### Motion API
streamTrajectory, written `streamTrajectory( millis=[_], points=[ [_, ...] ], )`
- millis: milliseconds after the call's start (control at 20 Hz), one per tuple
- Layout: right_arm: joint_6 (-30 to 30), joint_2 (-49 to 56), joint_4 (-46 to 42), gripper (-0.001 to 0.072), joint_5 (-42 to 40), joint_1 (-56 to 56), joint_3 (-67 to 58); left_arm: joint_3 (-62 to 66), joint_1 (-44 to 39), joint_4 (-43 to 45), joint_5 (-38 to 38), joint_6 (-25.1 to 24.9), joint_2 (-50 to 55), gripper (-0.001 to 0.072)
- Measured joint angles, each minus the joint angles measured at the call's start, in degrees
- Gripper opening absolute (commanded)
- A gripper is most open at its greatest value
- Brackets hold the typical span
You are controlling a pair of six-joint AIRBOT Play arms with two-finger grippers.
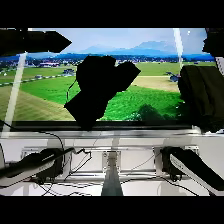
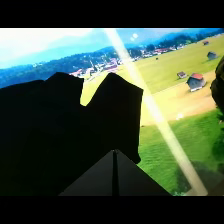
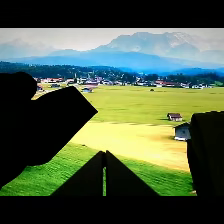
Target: Fold the clothes and pants, and hang the long-sleeved shirts on hangers.
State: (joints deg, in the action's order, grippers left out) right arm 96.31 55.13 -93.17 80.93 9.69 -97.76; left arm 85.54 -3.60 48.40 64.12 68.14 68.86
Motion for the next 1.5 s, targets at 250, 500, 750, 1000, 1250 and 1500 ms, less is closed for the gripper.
streamTrajectory(
  millis=[250, 500, 750, 1000, 1250, 1500],
  points=[
    [0.00, 0.00, 0.00, 0.0022, 0.00, 0.00, 0.00, 0.00, 0.00, 0.00, 0.00, -0.02, 0.00, 0.0011],
    [0.00, 0.00, 0.04, 0.0022, -2.43, 0.00, 0.00, 0.00, 0.00, 0.00, 0.00, -0.02, 0.00, 0.0010],
    [-2.01, 2.25, 8.02, 0.0021, -5.16, 1.44, 0.31, 0.00, 0.00, 0.00, -0.02, -0.02, 0.00, 0.0010],
    [-7.06, 8.79, 14.38, 0.0450, 0.61, 14.75, 7.23, 0.00, 0.00, 0.00, -0.26, -0.02, 0.00, 0.0011],
    [-5.95, 17.73, 14.82, 0.0693, -8.22, 31.32, 16.72, 0.00, 0.17, 0.02, -1.29, -0.02, 0.00, 0.0010],
    [1.07, 29.88, 14.95, 0.0694, -18.18, 40.59, 19.69, 0.00, 0.24, 0.44, -1.79, -0.02, 0.00, 0.0104]
  ],
)
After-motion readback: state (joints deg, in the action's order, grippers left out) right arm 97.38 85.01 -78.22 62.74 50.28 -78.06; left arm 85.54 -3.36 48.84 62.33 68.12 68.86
